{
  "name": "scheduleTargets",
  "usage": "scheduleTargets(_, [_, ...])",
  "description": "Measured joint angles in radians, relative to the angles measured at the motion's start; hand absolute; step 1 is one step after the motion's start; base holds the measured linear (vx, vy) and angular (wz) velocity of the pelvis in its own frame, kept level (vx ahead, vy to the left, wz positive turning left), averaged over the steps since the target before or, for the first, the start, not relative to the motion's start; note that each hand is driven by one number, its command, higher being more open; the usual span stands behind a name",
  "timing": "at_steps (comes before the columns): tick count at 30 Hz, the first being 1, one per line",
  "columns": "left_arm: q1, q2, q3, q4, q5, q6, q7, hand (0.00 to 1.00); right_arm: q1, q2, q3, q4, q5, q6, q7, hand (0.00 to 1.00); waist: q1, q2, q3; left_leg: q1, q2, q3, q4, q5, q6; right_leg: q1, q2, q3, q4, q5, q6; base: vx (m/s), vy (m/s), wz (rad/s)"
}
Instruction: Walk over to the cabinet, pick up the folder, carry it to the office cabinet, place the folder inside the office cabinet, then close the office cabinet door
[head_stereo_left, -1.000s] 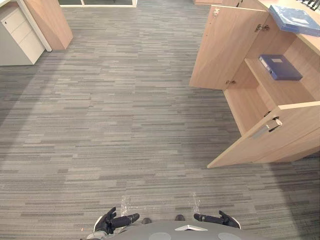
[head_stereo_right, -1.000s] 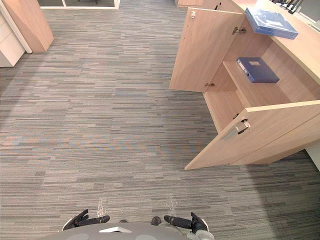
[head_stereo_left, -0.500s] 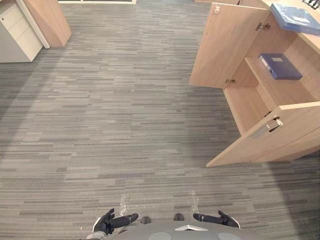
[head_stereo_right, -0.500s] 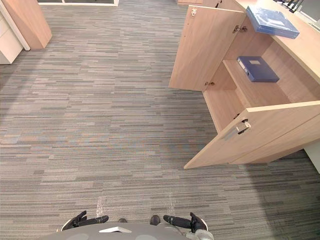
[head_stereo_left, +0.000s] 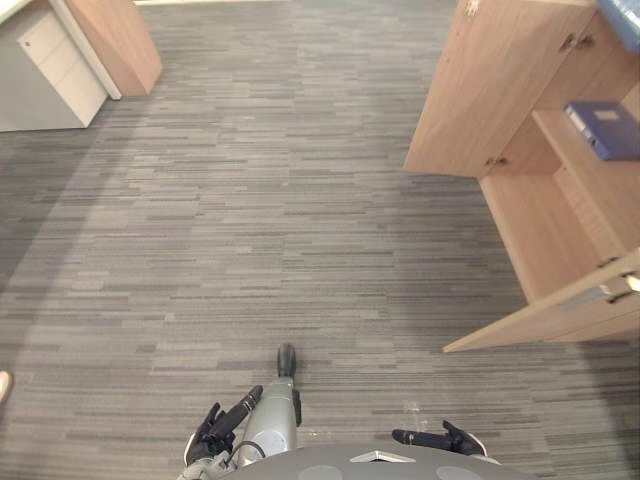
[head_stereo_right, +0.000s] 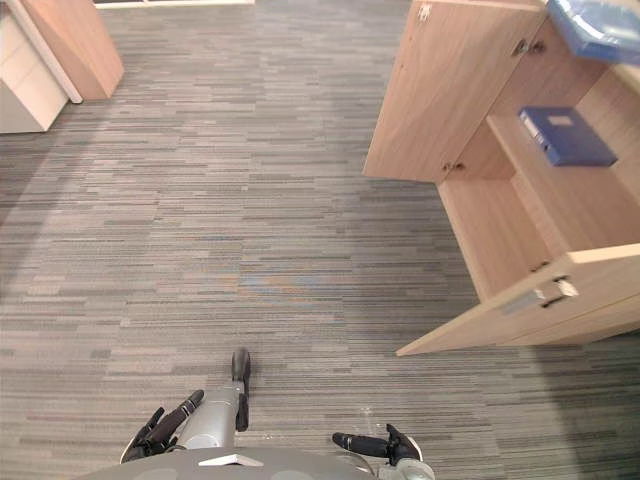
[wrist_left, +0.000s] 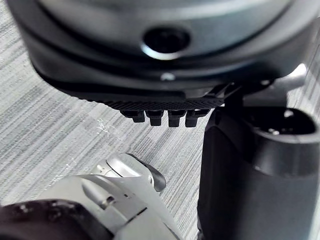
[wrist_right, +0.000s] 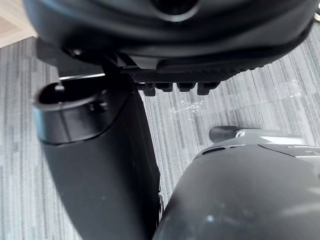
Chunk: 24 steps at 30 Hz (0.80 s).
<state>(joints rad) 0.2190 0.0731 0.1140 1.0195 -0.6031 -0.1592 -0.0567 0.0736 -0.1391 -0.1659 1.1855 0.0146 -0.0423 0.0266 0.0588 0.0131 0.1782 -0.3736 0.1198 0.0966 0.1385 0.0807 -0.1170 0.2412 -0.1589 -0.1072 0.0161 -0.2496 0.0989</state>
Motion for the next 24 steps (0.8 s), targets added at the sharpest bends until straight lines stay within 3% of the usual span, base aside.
scheduleTargets(2, [-0.005, 0.015, -0.010, -0.005, -0.020, -0.017, -0.002, 1.00, -0.009, 0.006, 0.001, 0.020, -0.009, 0.001, 0.008, 1.00, 0.008, -0.031, -0.003, -0.036, -0.036, 0.027, 0.122, 0.010, 0.031, 0.006, -0.052, 0.035, 0.018, 0.010, -0.025, 0.37, 0.321, -0.44])
scheduleTargets(3, [-0.005, 0.025, -0.020, -0.013, -0.025, -0.020, -0.009, 1.00, -0.009, 0.017, 0.001, 0.018, -0.009, -0.006, 0.013, 1.00, 0.008, -0.039, -0.013, -0.074, -0.048, 0.041, 0.222, -0.064, 0.076, -0.025, -0.079, 0.059, 0.060, 0.035, -0.017, 0.42, 0.360, -0.43])
scheduleTargets(6, [-0.012, 0.046, -0.064, -0.009, -0.028, -0.017, 0.002, 1.00, -0.002, 0.020, -0.007, 0.020, -0.009, 0.001, 0.015, 1.00, 0.016, -0.052, -0.040, -0.082, -0.078, 0.098, 0.374, -0.209, 0.133, -0.078, -0.145, 0.123, 0.212, 0.065, 0.025, 0.43, 0.345, -0.34])
scheduleTargets(7, [-0.011, 0.062, -0.098, -0.007, -0.027, -0.011, 0.008, 1.00, -0.003, 0.019, -0.012, 0.019, -0.008, 0.009, 0.015, 1.00, 0.015, -0.057, -0.047, -0.047, -0.103, 0.120, 0.388, -0.253, 0.156, -0.122, -0.175, 0.148, 0.346, 0.100, 0.049, 0.36, 0.301, -0.20])
scheduleTargets(8, [-0.011, 0.077, -0.126, -0.008, -0.025, -0.008, 0.010, 1.00, -0.013, 0.021, -0.021, 0.016, -0.006, 0.010, 0.016, 1.00, 0.010, -0.059, -0.051, -0.021, -0.122, 0.127, 0.381, -0.269, 0.167, -0.156, -0.189, 0.161, 0.438, 0.134, 0.040, 0.36, 0.344, -0.03])
scheduleTargets(9, [-0.006, 0.115, -0.203, -0.024, -0.016, 0.010, 0.011, 1.00, -0.043, 0.016, -0.018, 0.007, -0.002, 0.017, 0.016, 1.00, -0.009, -0.063, -0.052, 0.064, -0.164, 0.138, 0.327, -0.293, 0.191, -0.248, -0.225, 0.163, 0.659, 0.310, -0.008, 0.31, 0.266, 0.06])
scheduleTargets(10, [-0.003, 0.129, -0.230, -0.036, -0.004, 0.018, 0.012, 1.00, -0.060, 0.010, -0.014, 0.003, 0.002, 0.026, 0.014, 1.00, -0.012, -0.063, -0.051, 0.106, -0.176, 0.140, 0.299, -0.299, 0.198, -0.289, -0.236, 0.159, 0.762, 0.365, -0.040, 0.42, 0.337, 0.09])
scheduleTargets(11, [-0.001, 0.142, -0.256, -0.057, 0.031, 0.033, 0.011, 1.00, -0.082, 0.008, -0.007, -0.005, 0.010, 0.035, 0.009, 1.00, -0.018, -0.060, -0.048, 0.194, -0.205, 0.124, 0.231, -0.298, 0.206, -0.374, -0.243, 0.117, 0.986, 0.348, -0.097, 0.43, 0.228, 0.19])
scheduleTargets(12, [-0.001, 0.142, -0.273, -0.057, 0.065, 0.034, 0.010, 1.00, -0.093, 0.014, -0.007, -0.025, 0.028, 0.034, 0.002, 1.00, -0.032, -0.046, -0.044, 0.293, -0.217, 0.097, 0.150, -0.290, 0.217, -0.410, -0.231, 0.040, 1.111, 0.257, -0.139, 0.35, 0.139, 0.38])
scheduleTargets(13, [0.000, 0.139, -0.288, -0.057, 0.086, 0.035, 0.008, 1.00, -0.091, 0.022, -0.007, -0.045, 0.044, 0.026, -0.004, 1.00, -0.042, -0.020, -0.037, 0.364, -0.214, 0.074, 0.098, -0.286, 0.222, -0.423, -0.197, -0.022, 1.138, 0.191, -0.124, 0.19, -0.017, 0.47])
scheduleTargets(14, [-0.002, 0.139, -0.297, -0.056, 0.106, 0.036, 0.005, 1.00, -0.087, 0.028, -0.002, -0.063, 0.056, 0.020, -0.009, 1.00, -0.046, -0.022, -0.041, 0.405, -0.213, 0.055, 0.073, -0.284, 0.226, -0.433, -0.170, -0.062, 1.128, 0.153, -0.115, 0.01, -0.111, 0.65])
scheduleTargets(15, [-0.014, 0.142, -0.305, -0.051, 0.131, 0.037, -0.001, 1.00, -0.083, 0.039, 0.006, -0.082, 0.090, 0.006, -0.010, 1.00, -0.059, -0.011, -0.033, 0.471, -0.214, 0.021, 0.029, -0.284, 0.226, -0.462, -0.126, -0.136, 1.069, 0.081, -0.107, -0.06, -0.131, 0.80])
scheduleTargets(16, [-0.037, 0.142, -0.304, -0.038, 0.145, 0.041, 0.000, 1.00, -0.085, 0.052, 0.007, -0.097, 0.123, 0.005, -0.011, 1.00, -0.067, -0.017, -0.021, 0.522, -0.214, -0.014, -0.001, -0.286, 0.225, -0.504, -0.081, -0.190, 0.972, 0.033, -0.099, -0.01, -0.103, 0.83])
scheduleTargets(17, [-0.056, 0.141, -0.302, -0.033, 0.147, 0.043, 0.000, 1.00, -0.085, 0.057, 0.004, -0.108, 0.146, 0.004, -0.010, 1.00, -0.069, -0.020, -0.014, 0.545, -0.214, -0.031, -0.015, -0.289, 0.223, -0.529, -0.062, -0.217, 0.903, 0.022, -0.094, 0.17, -0.035, 0.84])
scheduleTargets(18, [-0.071, 0.141, -0.296, -0.021, 0.147, 0.047, 0.000, 1.00, -0.088, 0.064, 0.003, -0.120, 0.169, 0.000, -0.011, 1.00, -0.077, -0.030, -0.001, 0.585, -0.213, -0.066, -0.040, -0.302, 0.222, -0.572, -0.035, -0.280, 0.741, 0.029, -0.086, 0.30, 0.008, 0.86])
scheduleTargets(19, [-0.085, 0.141, -0.280, -0.006, 0.163, 0.047, -0.003, 1.00, -0.091, 0.075, 0.003, -0.127, 0.169, -0.004, -0.013, 1.00, -0.085, -0.044, 0.002, 0.622, -0.213, -0.091, -0.071, -0.321, 0.218, -0.594, -0.014, -0.355, 0.525, 0.084, -0.072, 0.18, -0.030, 0.80])
scheduleTargets(21, [-0.094, 0.138, -0.231, 0.015, 0.206, 0.050, -0.008, 1.00, -0.088, 0.100, -0.011, -0.142, 0.167, -0.006, -0.011, 1.00, -0.083, -0.068, 0.007, 0.696, -0.217, -0.110, -0.105, -0.363, 0.196, -0.612, 0.010, -0.480, 0.270, 0.189, -0.078, -0.02, -0.119, 0.41])
scheduleTargets(22, [-0.094, 0.138, -0.220, 0.027, 0.225, 0.053, -0.009, 1.00, -0.088, 0.104, -0.016, -0.142, 0.167, -0.006, -0.009, 1.00, -0.086, -0.074, 0.005, 0.716, -0.217, -0.114, -0.109, -0.379, 0.185, -0.620, 0.017, -0.513, 0.214, 0.206, -0.082, 0.29, -0.152, 0.38])
scheduleTargets(23, [-0.088, 0.139, -0.198, 0.053, 0.271, 0.058, -0.015, 1.00, -0.086, 0.110, -0.023, -0.142, 0.168, -0.004, -0.008, 1.00, -0.093, -0.084, -0.004, 0.748, -0.218, -0.130, -0.103, -0.400, 0.165, -0.636, 0.020, -0.541, 0.186, 0.196, -0.098, 0.63, -0.142, 0.49])
scheduleTargets(24, [-0.097, 0.130, -0.180, 0.074, 0.304, 0.064, -0.017, 1.00, -0.084, 0.111, -0.036, -0.141, 0.166, 0.002, -0.006, 1.00, -0.098, -0.079, -0.013, 0.766, -0.209, -0.149, -0.069, -0.409, 0.150, -0.638, 0.025, -0.532, 0.214, 0.271, -0.238, 0.86, -0.214, 0.47])
